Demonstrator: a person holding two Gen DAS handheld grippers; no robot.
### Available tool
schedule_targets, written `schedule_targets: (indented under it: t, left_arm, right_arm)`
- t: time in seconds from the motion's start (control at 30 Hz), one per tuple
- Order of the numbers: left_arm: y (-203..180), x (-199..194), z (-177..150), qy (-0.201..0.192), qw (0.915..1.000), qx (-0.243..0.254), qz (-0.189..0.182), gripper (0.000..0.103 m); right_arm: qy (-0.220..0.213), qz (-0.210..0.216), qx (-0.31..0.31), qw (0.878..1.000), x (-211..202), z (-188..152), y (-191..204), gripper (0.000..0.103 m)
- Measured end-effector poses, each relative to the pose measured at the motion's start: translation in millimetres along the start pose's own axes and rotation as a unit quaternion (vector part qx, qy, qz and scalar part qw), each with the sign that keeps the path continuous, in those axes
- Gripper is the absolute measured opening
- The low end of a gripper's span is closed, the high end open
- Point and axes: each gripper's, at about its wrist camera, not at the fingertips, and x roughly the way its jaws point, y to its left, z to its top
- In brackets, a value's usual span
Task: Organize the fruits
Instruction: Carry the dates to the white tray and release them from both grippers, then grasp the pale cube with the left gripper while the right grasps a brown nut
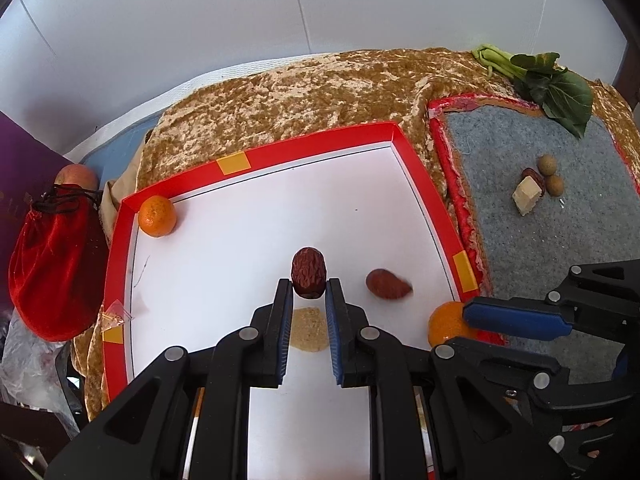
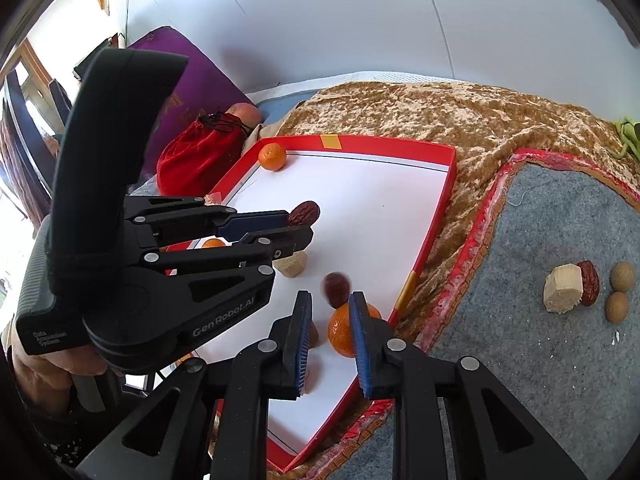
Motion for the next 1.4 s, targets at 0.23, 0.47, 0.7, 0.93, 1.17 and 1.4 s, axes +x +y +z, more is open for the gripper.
schedule_targets:
  t: [0.23, 0.47, 0.7, 0.93, 1.17, 1.4]
  left_arm:
    - [5.3, -2.7, 6.8, -0.013, 0.9997, -0.014, 0.015, 0.020]
    - [-23.3, -30.1, 24.9, -0.091, 0.9951, 0.010, -0.038, 0.042]
    - [-92.5, -34.3, 36.6, -0.118, 0.9841, 0.107, -0.078, 0.047]
    - [-133.3, -10.8, 39.7, -0.085, 0.9804, 0.152, -0.092, 0.048]
    - [-155.2, 1.2, 41.6, -0.077, 0.9734, 0.182, -0.116, 0.048]
    - [-165.6, 12.0, 43.7, -0.074, 0.9629, 0.225, -0.129, 0.048]
  right_arm:
    - [-0.013, 0.006, 0.016, 1.000, -14.3, 5.2, -7.1, 0.023]
    - [-0.055, -0.001, 0.071, 0.996, -54.9, 17.5, -45.2, 0.024]
    - [-0.085, -0.021, 0.166, 0.982, -96.9, 23.7, -114.1, 0.024]
    - [-0.047, -0.058, 0.233, 0.969, -95.3, 12.9, -159.3, 0.024]
    - [-0.008, -0.082, 0.275, 0.958, -81.5, 0.3, -186.7, 0.024]
    - [0.014, -0.093, 0.284, 0.954, -67.8, -1.0, -193.2, 0.024]
